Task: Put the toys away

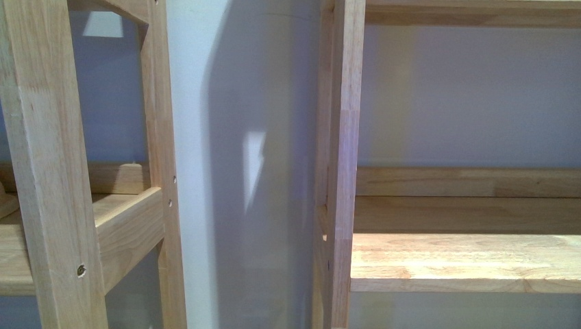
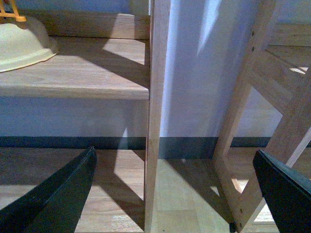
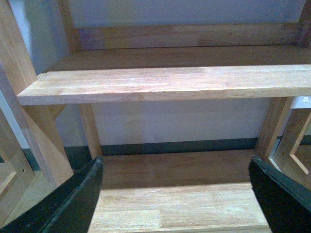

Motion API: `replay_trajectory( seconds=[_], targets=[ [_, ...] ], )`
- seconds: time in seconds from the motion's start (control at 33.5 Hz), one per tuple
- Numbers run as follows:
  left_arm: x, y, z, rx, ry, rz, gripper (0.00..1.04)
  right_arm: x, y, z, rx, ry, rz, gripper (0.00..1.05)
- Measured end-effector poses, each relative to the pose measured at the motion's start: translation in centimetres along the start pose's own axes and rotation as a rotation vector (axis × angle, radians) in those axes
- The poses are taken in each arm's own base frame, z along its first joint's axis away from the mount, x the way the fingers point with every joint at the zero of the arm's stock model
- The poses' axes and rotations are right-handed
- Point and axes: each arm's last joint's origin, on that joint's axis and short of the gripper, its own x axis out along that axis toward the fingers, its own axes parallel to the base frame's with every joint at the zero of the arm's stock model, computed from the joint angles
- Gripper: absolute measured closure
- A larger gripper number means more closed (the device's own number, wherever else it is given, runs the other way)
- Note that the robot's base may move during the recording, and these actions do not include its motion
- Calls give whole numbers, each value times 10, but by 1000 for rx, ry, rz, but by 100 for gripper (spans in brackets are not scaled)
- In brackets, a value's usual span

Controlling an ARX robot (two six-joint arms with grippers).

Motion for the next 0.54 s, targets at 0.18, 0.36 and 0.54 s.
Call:
replay_trajectory(
  seconds=[0.18, 0.36, 0.54],
  targets=[
    [0, 0, 0, 0, 0, 0, 6, 0, 0, 0, 2, 0, 0, 7],
    [0, 0, 0, 0, 0, 0, 6, 0, 0, 0, 2, 0, 0, 6],
    [0, 0, 0, 0, 0, 0, 6, 0, 0, 0, 2, 0, 0, 6]
  ],
)
